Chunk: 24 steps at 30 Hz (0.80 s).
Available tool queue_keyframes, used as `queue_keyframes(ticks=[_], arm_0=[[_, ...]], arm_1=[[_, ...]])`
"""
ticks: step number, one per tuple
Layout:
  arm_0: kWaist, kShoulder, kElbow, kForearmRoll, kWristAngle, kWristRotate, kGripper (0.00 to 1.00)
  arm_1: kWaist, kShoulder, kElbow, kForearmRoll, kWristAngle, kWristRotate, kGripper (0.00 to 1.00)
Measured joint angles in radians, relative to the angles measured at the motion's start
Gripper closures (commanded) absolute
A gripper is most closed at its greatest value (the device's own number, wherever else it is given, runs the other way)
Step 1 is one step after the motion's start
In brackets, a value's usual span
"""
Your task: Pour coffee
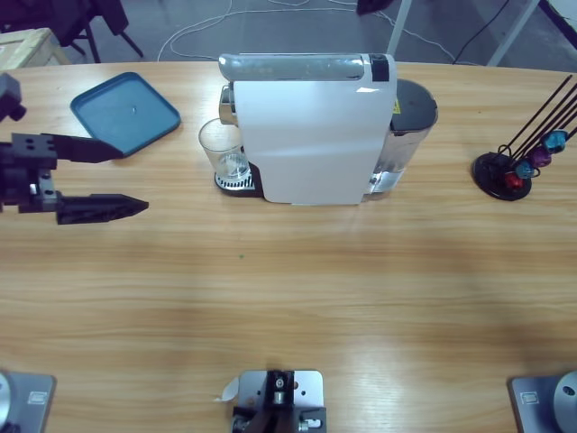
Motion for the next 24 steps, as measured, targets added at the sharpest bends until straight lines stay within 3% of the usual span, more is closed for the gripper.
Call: queue_keyframes(ticks=[9,13,19,24], arm_0=[[0.0,0.0,0.005,-0.001,0.017,-0.036,0.0],[0.0,-0.001,0.03,-0.002,0.035,-0.045,0.0],[-0.001,-0.002,0.037,-0.003,0.041,-0.045,0.0],[-0.008,-0.017,0.037,-0.003,0.041,-0.045,0.0]], arm_1=[[0.001,-0.127,0.091,0.021,-0.011,-0.003,0.0],[0.002,-0.293,0.343,-0.076,-0.01,-0.012,0.0],[0.004,-0.599,0.866,-0.404,-0.024,-0.02,0.0],[0.005,-0.805,1.142,-0.491,-0.043,-0.042,0.0]])
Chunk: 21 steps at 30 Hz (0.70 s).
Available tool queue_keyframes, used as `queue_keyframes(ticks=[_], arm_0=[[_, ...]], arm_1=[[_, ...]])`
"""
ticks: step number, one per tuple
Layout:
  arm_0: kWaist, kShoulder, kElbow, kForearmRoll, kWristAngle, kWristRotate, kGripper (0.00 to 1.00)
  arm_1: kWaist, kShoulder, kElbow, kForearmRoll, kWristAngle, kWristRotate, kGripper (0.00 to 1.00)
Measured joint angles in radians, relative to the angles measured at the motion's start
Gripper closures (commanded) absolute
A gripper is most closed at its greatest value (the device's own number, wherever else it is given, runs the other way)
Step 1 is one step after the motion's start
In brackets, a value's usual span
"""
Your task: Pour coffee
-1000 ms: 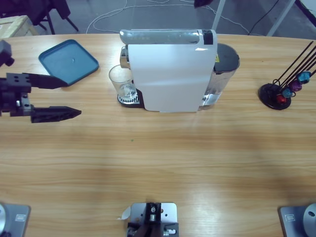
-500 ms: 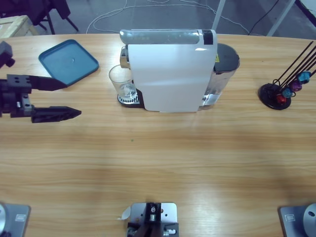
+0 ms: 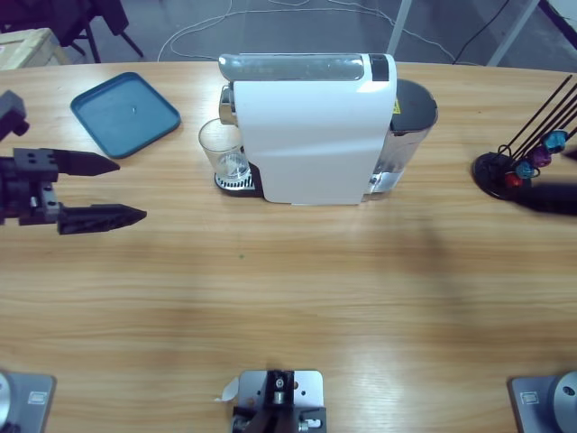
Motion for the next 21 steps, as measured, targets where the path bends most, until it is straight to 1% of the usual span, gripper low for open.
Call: queue_keyframes(ticks=[3,6,9,17,21], arm_0=[[-0.005,-0.001,0.0,-0.001,0.0,0.0,0.0],[-0.016,-0.001,0.001,-0.001,0.0,0.0,0.0],[-0.025,-0.002,0.003,-0.001,0.0,0.0,0.0],[-0.037,-0.029,0.003,0.0,-0.001,-0.032,0.0],[-0.037,-0.05,0.003,0.004,-0.001,-0.057,0.0]], arm_1=[[0.001,-0.105,0.095,-0.064,0.0,-0.009,0.0],[0.001,-0.148,0.113,-0.087,0.0,-0.009,0.0],[0.002,-0.145,0.15,-0.133,0.0,0.004,0.0],[0.042,-0.116,0.173,-0.164,-0.007,0.032,0.0],[0.043,-0.086,0.178,-0.175,-0.042,0.043,0.0]])
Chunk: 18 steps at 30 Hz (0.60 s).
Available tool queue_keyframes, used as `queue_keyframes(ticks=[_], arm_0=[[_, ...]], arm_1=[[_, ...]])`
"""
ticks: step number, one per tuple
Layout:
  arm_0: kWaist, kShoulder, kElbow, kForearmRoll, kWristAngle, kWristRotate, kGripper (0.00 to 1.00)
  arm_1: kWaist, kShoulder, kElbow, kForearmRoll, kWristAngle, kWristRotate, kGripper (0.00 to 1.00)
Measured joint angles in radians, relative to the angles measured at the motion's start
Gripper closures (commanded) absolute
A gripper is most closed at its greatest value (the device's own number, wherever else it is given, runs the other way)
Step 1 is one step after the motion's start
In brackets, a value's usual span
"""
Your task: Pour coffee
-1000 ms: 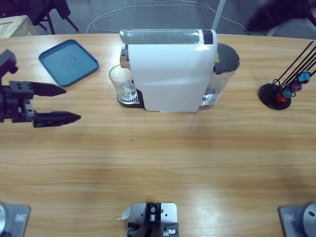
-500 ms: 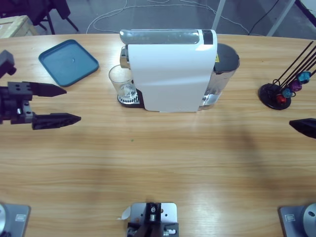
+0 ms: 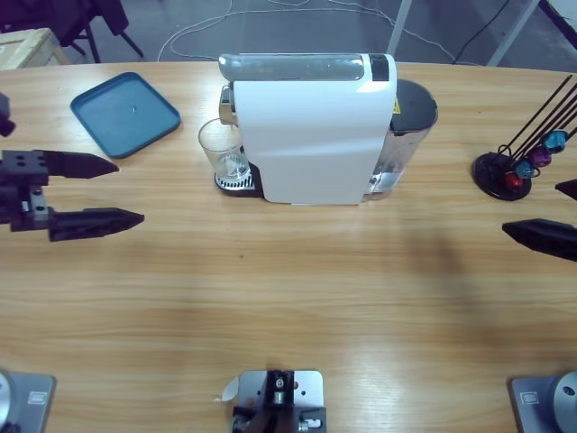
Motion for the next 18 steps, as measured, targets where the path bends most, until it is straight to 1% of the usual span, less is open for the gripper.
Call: queue_keyframes(ticks=[5,10,16,18], arm_0=[[0.0,-0.067,0.0,0.018,0.0,-0.064,0.0],[-0.001,-0.151,-0.003,0.089,0.013,-0.142,0.0],[-0.001,-0.171,-0.023,0.139,0.1,-0.162,0.0],[-0.001,-0.171,-0.029,0.143,0.109,-0.162,0.0]], arm_1=[[0.0,0.019,-0.003,0.016,-0.02,-0.003,0.0],[0.0,0.021,-0.07,0.115,-0.045,-0.026,0.0],[0.0,0.021,-0.084,0.136,-0.045,-0.052,0.0],[0.0,0.021,-0.084,0.136,-0.045,-0.055,0.0]])
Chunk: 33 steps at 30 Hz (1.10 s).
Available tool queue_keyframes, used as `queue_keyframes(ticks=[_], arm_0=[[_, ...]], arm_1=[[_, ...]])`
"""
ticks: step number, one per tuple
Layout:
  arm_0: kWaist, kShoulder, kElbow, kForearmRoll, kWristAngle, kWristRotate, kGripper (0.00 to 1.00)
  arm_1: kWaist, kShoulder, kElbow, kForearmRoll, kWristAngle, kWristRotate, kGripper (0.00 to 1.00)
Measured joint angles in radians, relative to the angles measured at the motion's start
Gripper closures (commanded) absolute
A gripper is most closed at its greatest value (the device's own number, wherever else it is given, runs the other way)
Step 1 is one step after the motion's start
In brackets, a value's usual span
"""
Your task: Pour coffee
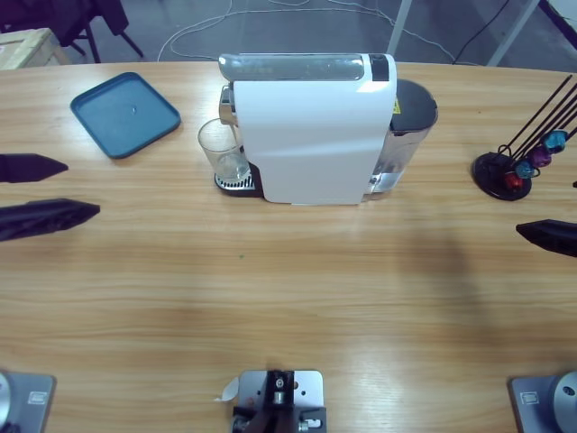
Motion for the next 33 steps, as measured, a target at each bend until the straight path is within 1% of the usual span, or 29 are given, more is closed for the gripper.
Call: queue_keyframes(ticks=[5,11,13,17,19,26,33], arm_0=[[0.0,-0.003,-0.024,0.024,0.0,0.0,0.0],[-0.005,-0.007,-0.025,0.056,0.0,0.0,0.0],[-0.022,-0.016,-0.027,0.083,0.0,-0.008,0.0],[-0.092,-0.03,-0.048,0.156,-0.012,-0.033,0.0],[-0.104,-0.045,-0.049,0.17,-0.003,-0.034,0.0],[-0.109,-0.05,-0.048,0.141,0.16,-0.035,0.0],[-0.109,-0.063,-0.019,0.075,0.157,-0.035,0.0]], arm_1=[[0.0,0.0,0.0,0.0,0.0,0.0,0.0],[0.0,0.0,0.0,-0.002,0.0,0.0,0.0],[0.0,0.0,0.0,-0.002,0.0,0.0,0.0],[0.0,0.0,0.0,-0.002,0.0,0.0,0.0],[0.0,0.0,0.0,-0.002,0.0,0.0,0.0],[0.0,0.0,0.0,-0.002,0.0,0.0,0.0],[0.0,0.001,0.0,-0.002,0.0,0.0,0.0]])
